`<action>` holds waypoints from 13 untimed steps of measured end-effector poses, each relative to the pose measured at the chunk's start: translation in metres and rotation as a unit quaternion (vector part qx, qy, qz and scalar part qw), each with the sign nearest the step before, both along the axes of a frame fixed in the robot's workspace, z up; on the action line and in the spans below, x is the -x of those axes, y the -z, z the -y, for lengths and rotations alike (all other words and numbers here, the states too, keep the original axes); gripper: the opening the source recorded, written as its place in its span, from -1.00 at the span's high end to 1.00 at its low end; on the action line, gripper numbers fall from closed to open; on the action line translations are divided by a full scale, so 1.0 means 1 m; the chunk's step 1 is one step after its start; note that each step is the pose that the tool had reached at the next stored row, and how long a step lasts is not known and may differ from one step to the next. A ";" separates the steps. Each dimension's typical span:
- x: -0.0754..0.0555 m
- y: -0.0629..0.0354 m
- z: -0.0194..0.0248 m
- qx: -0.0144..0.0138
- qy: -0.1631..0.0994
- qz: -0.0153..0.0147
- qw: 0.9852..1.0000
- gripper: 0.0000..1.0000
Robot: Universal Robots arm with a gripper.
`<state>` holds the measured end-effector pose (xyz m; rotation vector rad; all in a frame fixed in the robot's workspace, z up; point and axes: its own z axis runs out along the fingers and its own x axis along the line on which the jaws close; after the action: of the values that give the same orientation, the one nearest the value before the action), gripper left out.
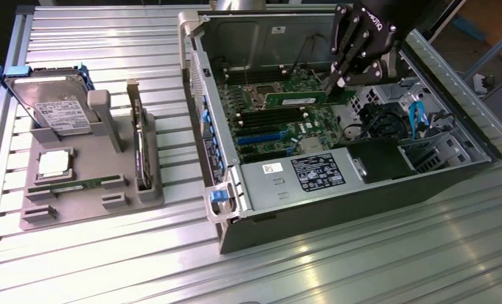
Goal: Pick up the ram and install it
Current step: 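Pick up the ram and move it above insertion slot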
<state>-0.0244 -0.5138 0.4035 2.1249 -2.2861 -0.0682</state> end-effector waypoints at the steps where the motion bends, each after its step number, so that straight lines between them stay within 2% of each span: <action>1: 0.000 0.0001 -0.0011 0.000 0.000 0.000 1.000 0.76; 5: 0.000 0.0005 -0.0078 0.000 0.000 0.000 1.000 0.76; 13: 0.000 0.0011 -0.0176 0.000 0.000 0.000 1.000 0.76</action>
<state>-0.0244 -0.4961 0.4023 2.1249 -2.2861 -0.0682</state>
